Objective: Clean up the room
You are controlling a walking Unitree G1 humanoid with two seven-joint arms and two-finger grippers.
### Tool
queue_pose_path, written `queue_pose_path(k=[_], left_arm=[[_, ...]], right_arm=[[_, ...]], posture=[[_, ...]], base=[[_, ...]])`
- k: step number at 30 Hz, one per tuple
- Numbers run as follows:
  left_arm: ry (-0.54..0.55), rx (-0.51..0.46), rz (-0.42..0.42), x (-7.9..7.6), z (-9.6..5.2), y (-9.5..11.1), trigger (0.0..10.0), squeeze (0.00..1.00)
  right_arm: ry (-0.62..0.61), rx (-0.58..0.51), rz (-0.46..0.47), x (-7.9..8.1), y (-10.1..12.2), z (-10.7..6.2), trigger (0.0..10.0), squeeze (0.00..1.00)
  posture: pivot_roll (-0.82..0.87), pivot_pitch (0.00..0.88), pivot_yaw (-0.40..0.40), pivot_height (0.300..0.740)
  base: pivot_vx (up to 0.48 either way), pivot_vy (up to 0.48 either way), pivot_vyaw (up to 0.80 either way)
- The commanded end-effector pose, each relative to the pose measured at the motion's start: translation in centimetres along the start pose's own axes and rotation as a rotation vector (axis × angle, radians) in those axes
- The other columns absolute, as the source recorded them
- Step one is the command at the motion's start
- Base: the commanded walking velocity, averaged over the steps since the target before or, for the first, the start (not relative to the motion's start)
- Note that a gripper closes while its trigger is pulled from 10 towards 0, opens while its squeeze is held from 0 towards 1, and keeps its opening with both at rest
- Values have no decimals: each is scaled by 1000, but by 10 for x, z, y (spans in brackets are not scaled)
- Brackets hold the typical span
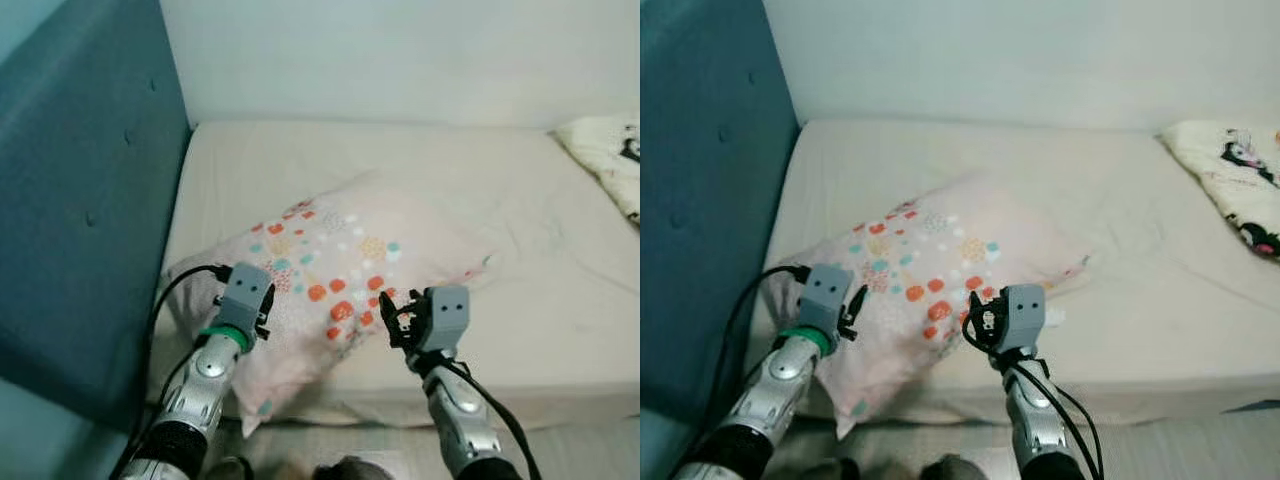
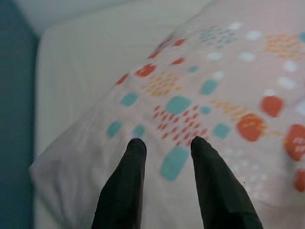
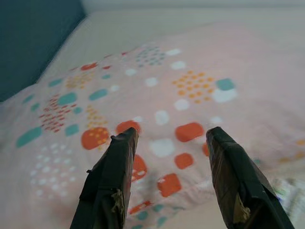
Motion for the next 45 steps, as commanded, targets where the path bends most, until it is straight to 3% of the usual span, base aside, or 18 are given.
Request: queue_pose_path(k=[1,17,23,45], left_arm=[[-9,29,11,-5,-1,-6,10000,0],[66,39,42,4,2,-6,10000,0],[63,35,30,5,1,-6,10000,0],[91,39,28,14,1,-5,10000,0]], right_arm=[[-12,28,-5,-5,-7,-5,10000,0],[7,14,10,0,-4,-4,10000,0],[13,11,-34,2,-2,-2,10000,0],[-5,4,-12,2,-1,-2,10000,0]], posture=[[0,94,1,740],[-1,98,7,740],[1,100,8,740],[10,100,13,660]], base=[[0,0,0],[0,0,0],[0,0,0],[0,0,0]])
Point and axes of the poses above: a point about 5 cm out from each wrist's last joint towards the gripper, its own z axis pointing out of the wrist towards the gripper, its own y axis along the axis of the wrist's last joint, x = y × z, the point moved 1 cm from there along z, pointing out of the wrist towards the gripper, and after that the axes turned 10 degrees about -z, right-handed, at the moved point
